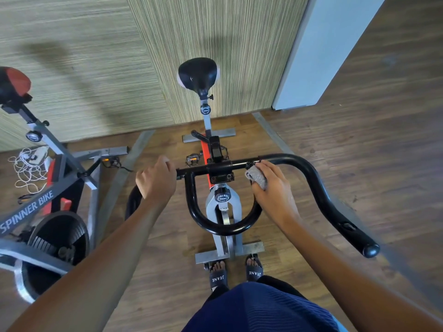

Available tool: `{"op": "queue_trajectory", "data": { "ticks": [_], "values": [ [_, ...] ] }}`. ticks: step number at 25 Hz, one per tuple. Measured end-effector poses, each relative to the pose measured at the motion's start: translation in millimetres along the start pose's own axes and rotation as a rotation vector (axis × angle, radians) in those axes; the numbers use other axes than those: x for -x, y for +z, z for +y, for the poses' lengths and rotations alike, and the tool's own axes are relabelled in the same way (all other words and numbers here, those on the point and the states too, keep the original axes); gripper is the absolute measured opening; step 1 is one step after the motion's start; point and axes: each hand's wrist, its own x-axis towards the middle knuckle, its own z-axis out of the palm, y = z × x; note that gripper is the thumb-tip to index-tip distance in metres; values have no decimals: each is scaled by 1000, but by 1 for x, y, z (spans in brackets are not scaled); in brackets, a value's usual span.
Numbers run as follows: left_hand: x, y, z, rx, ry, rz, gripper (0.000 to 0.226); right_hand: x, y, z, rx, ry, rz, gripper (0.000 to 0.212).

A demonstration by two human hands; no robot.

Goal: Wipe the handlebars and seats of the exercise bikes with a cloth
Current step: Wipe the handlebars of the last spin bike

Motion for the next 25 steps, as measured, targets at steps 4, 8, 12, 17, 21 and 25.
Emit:
{"op": "queue_trajectory", "data": {
  "ticks": [4,8,12,17,21,25],
  "values": [
    [0,4,0,-18,-2,32,33,-12,-24,2,56,-250,-74,50],
    [2,5,-1,-29,4,51,32,-43,-35,20,518,-651,-346,50],
    [1,4,0,-64,4,64,32,-61,-42,35,770,-855,-465,61],
    [1,5,2,-100,2,70,32,-73,-34,43,666,-1001,-441,44],
    [0,6,3,-131,-12,67,31,-46,-40,65,478,-1091,-469,41],
    [-3,11,2,-127,-38,96,33,-77,-38,48,657,-1221,-516,43]
  ]
}}
